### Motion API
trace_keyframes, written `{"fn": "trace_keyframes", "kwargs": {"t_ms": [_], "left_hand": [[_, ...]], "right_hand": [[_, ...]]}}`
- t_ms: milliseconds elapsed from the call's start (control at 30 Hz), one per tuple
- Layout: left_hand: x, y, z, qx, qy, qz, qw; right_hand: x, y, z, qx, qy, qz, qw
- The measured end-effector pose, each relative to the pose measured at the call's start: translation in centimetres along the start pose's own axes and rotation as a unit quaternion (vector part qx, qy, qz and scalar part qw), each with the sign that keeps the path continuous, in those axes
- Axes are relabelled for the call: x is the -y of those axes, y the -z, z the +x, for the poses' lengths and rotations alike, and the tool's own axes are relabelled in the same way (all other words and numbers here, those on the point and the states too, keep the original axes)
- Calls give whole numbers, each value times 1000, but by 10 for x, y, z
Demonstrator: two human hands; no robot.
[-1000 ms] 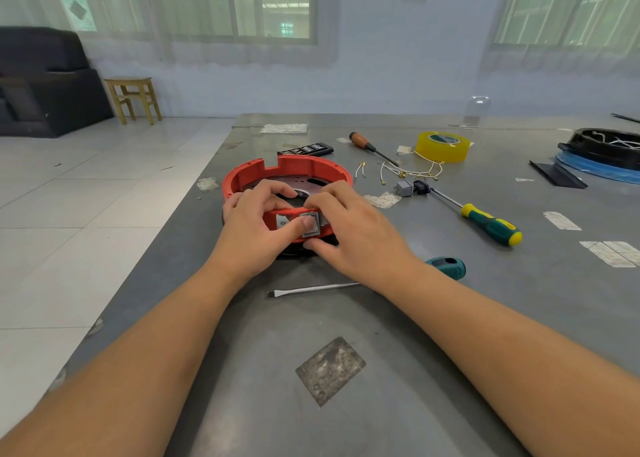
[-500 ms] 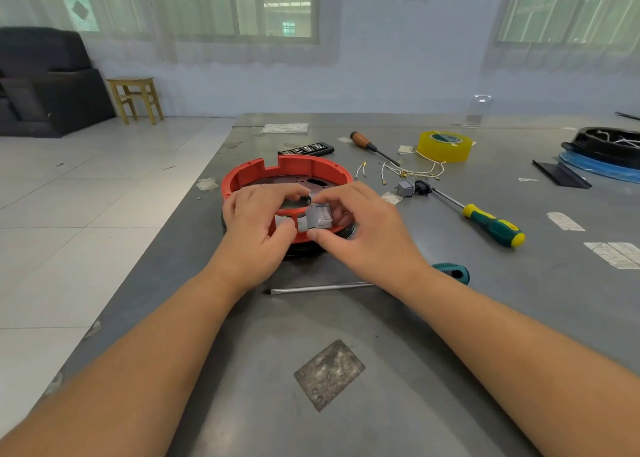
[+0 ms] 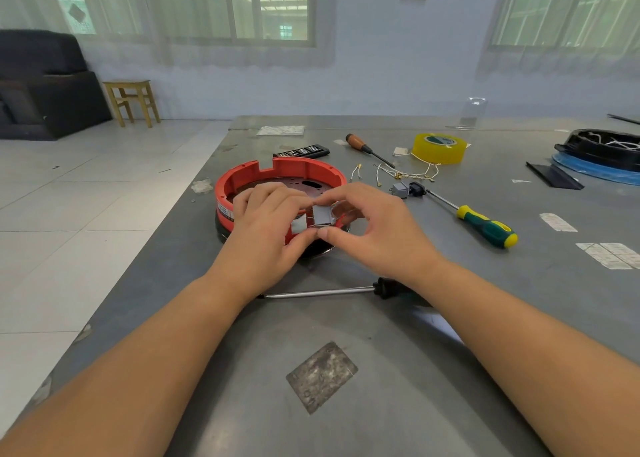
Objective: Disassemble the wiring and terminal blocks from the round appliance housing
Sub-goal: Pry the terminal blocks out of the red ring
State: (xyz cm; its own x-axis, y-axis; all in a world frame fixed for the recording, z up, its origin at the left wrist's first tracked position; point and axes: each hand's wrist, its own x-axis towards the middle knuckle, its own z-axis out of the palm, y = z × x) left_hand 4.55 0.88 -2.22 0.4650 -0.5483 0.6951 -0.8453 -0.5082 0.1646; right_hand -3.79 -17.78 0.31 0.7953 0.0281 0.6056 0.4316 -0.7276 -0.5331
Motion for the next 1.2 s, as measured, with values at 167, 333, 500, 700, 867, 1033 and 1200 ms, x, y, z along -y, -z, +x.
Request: {"fn": "trace_keyframes", "kwargs": {"t_ms": [167,333,500,700,867,1033,1200], "left_hand": [[5,-3,2,1,-11,14,1000],[7,-6,0,33,50,22,998],[10,-11,-2,32,61,32,997],[11,-12,-1,40,71,31,996],[12,-14,0,42,75,30,996],[12,-14,0,43,80,30,995],[10,-14,0,43,83,35,995]], "right_hand": [[-7,14,1,25,-37,-5,999],[-47,45,14,-44,-187,-16,981],[-100,62,39,-23,-229,-134,964],[-136,67,80,99,-219,-248,938],[-156,59,91,159,-233,-283,917],[-161,66,90,176,-230,-282,915],[-157,79,91,212,-199,-319,902]]}}
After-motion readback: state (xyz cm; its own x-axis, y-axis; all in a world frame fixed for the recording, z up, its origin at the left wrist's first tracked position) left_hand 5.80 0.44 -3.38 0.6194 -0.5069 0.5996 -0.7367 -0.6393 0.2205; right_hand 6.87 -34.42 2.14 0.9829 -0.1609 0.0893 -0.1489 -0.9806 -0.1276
